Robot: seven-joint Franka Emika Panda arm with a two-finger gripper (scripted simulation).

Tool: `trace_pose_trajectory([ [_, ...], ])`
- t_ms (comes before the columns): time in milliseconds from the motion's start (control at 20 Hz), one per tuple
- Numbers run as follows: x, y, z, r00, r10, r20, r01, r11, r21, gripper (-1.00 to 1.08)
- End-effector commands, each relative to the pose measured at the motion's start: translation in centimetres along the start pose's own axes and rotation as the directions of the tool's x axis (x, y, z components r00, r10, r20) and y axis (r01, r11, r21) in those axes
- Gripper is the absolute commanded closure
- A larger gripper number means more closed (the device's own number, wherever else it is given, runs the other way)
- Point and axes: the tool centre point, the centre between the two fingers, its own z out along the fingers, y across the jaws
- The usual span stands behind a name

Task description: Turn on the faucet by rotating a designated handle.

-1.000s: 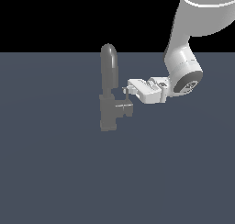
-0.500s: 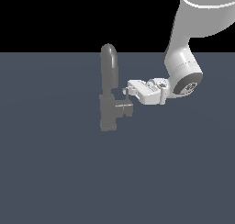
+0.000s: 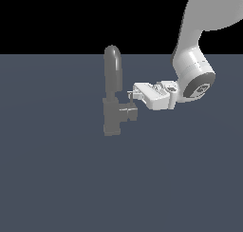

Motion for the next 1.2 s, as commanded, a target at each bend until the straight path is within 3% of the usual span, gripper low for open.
trace_pose_trajectory([
  [0,-0.2,0.9,0.0,1.0,0.003,0.003,-0.003,1.0,-0.004,1.08],
  [350,-0.7,2.8,0.0,1.0,0.003,0.003,-0.003,1.0,-0.004,1.08],
  [450,-0.9,2.0,0.0,1.0,-0.009,-0.003,0.009,1.0,0.0,1.08],
  [1150,2.0,7.3,0.0,1.0,0.002,0.003,-0.002,1.0,-0.004,1.08],
])
